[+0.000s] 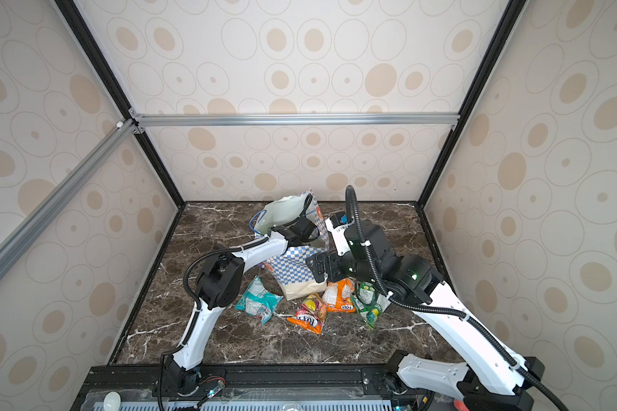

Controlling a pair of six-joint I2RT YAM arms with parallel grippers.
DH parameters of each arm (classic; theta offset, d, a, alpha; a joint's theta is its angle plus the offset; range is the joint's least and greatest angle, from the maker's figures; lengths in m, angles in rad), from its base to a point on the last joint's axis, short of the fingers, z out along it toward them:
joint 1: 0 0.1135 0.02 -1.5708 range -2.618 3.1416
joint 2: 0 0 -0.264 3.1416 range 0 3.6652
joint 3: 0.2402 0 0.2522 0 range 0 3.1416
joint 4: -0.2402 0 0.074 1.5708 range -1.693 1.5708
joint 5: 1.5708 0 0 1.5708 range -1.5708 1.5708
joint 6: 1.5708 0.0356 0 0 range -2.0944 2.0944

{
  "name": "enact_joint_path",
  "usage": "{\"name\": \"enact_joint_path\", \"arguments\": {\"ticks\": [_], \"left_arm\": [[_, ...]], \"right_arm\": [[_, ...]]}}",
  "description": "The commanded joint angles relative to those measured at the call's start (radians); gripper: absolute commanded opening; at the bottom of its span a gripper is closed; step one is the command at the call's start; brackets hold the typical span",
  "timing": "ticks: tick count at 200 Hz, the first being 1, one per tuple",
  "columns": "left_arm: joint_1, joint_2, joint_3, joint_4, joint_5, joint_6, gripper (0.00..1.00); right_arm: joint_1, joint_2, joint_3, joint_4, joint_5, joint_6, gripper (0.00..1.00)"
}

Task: Take the snacks out of the paper bag
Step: Pick up the snack from the paper bag.

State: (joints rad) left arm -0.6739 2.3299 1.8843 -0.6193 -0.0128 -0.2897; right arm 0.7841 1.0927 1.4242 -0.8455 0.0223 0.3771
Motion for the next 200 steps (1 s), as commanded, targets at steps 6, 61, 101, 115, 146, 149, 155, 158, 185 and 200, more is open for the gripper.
{"name": "enact_joint_path", "arguments": {"ticks": [6,61,101,115,146,149,155,158,185,200], "left_arm": [[0.004,-0.020,0.026,-0.123,-0.023,0.011,0.05],[0.004,-0.077,0.132,-0.178,-0.075,0.020,0.00],[0.002,-0.110,0.206,-0.215,-0.103,0.028,0.00],[0.003,-0.123,0.225,-0.224,-0.113,0.030,0.00],[0.002,-0.148,0.259,-0.239,-0.132,0.034,0.00],[0.002,-0.148,0.263,-0.242,-0.134,0.034,0.00],[0.003,-0.152,0.271,-0.245,-0.138,0.035,0.00],[0.002,-0.153,0.276,-0.248,-0.140,0.035,0.00],[0.001,-0.159,0.317,-0.274,-0.171,0.040,0.00],[0.002,-0.165,0.336,-0.283,-0.201,0.044,0.00]], "right_arm": [[-0.004,-0.002,-0.001,-0.004,0.004,0.003,1.00],[-0.005,-0.007,-0.003,-0.004,0.008,0.005,1.00],[-0.004,-0.008,-0.002,-0.007,0.011,0.005,1.00],[-0.004,-0.011,-0.004,-0.007,0.011,0.005,1.00],[-0.004,-0.009,-0.005,-0.004,0.010,0.006,1.00],[-0.004,-0.008,-0.005,-0.004,0.010,0.006,1.00],[-0.004,-0.009,-0.005,-0.004,0.010,0.006,1.00],[-0.004,-0.009,-0.004,-0.004,0.009,0.006,1.00],[-0.005,-0.008,-0.001,-0.004,0.008,0.006,1.00],[-0.005,-0.008,-0.001,-0.004,0.009,0.007,1.00]]}}
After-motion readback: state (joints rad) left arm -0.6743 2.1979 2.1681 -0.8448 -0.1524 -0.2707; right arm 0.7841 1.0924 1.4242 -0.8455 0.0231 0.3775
